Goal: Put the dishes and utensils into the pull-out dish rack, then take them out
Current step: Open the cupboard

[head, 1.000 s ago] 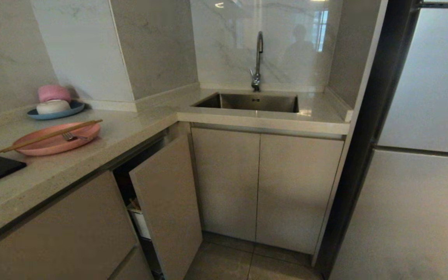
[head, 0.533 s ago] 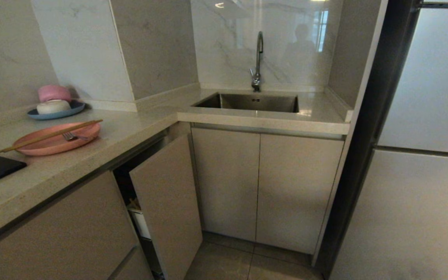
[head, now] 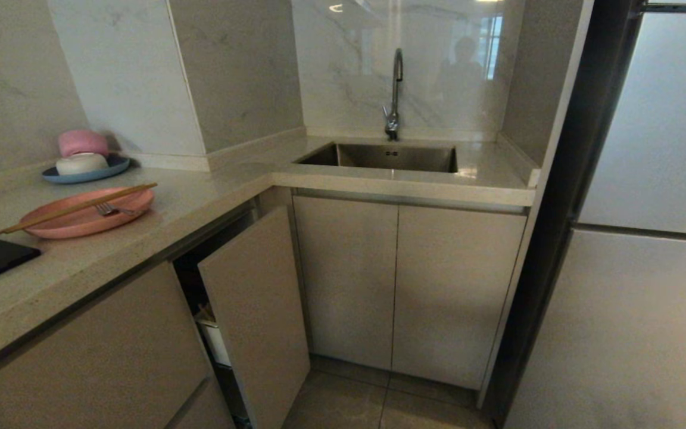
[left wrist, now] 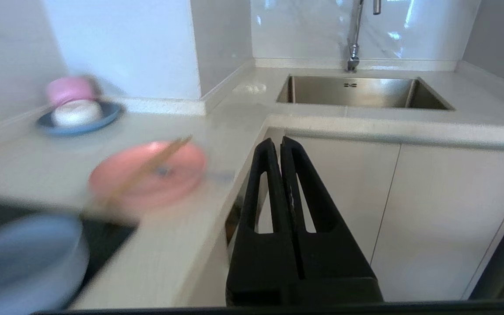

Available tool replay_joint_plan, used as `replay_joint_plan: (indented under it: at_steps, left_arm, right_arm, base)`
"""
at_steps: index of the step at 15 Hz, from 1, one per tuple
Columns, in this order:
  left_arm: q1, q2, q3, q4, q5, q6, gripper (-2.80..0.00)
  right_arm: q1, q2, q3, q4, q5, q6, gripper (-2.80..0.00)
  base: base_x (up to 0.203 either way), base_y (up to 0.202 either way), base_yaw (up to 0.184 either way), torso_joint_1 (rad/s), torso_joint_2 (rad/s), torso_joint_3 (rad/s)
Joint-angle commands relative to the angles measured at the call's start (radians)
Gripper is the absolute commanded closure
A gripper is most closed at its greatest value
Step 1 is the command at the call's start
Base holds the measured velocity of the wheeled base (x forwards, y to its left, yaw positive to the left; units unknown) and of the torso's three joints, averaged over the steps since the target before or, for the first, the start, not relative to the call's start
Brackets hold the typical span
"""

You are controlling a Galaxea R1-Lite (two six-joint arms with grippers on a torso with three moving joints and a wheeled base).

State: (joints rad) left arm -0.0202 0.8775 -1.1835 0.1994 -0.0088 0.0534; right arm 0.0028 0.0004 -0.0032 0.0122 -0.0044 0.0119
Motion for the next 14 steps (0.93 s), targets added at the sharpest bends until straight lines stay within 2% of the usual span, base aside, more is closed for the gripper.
replay_joint_plan:
  at_steps: [1,4,9,11,14]
  left_arm:
    - [-0.022,0.302,-0.170,0.025,0.005,0.001,0.00]
    - [-0.052,0.541,-0.378,0.147,0.004,0.002,0.00]
    - [-0.116,0.888,-0.666,0.460,0.009,0.035,0.00]
    - [-0.121,0.985,-0.726,0.566,0.013,0.045,0.00]
    - [-0.107,1.077,-0.739,0.607,0.014,0.050,0.00]
  right_arm:
    - [0.000,0.000,0.000,0.000,0.000,0.000,0.00]
    - [0.000,0.000,0.000,0.000,0.000,0.000,0.00]
    - [0.000,0.001,0.000,0.000,0.000,0.000,0.00]
    - [0.000,0.001,0.000,0.000,0.000,0.000,0.00]
    - [0.000,0.000,0.000,0.000,0.000,0.000,0.00]
  base:
    - [0.000,0.000,0.000,0.000,0.00,0.000]
    - [0.000,0.000,0.000,0.000,0.00,0.000]
    - [0.000,0.000,0.000,0.000,0.00,0.000]
    - [0.000,0.000,0.000,0.000,0.00,0.000]
    - [0.000,0.000,0.000,0.000,0.00,0.000]
